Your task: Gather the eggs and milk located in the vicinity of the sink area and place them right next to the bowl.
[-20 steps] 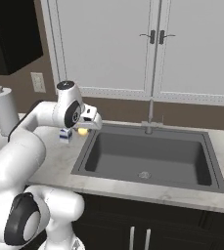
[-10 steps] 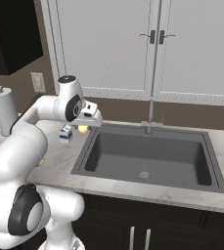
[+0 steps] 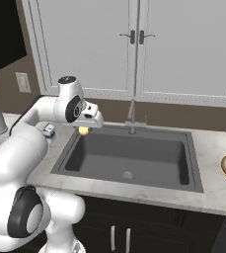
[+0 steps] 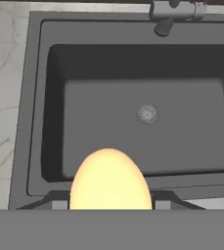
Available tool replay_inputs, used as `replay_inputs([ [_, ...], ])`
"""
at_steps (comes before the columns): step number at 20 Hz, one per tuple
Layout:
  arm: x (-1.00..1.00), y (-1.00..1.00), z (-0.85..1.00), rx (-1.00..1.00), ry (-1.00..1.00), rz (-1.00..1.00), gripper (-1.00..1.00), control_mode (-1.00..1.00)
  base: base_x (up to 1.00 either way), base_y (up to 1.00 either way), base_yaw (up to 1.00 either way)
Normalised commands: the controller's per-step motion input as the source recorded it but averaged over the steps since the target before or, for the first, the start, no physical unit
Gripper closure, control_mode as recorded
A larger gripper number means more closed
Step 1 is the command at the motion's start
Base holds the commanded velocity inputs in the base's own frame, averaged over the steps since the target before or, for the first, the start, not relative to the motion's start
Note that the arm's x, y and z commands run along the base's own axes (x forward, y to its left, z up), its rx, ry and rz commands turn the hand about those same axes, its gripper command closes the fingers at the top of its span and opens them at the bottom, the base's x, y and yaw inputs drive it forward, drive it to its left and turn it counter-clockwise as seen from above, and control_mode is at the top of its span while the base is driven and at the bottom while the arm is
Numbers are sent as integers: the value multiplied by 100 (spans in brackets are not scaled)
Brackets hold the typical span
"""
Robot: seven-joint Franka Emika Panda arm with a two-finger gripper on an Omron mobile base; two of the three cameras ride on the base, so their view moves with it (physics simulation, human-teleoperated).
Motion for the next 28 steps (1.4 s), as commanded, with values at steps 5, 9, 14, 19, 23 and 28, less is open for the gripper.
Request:
replay_inputs([
  [5,0,0,0,0,0,0,100,100,0,-85,0],
  [9,0,0,0,0,0,0,100,100,0,-93,0],
  [14,0,0,0,0,0,0,100,100,0,-81,0],
  [19,0,0,0,0,0,0,100,100,0,-66,0],
  [23,0,0,0,0,0,0,100,100,0,-61,0],
  [28,0,0,0,0,0,0,100,100,0,-62,0],
])
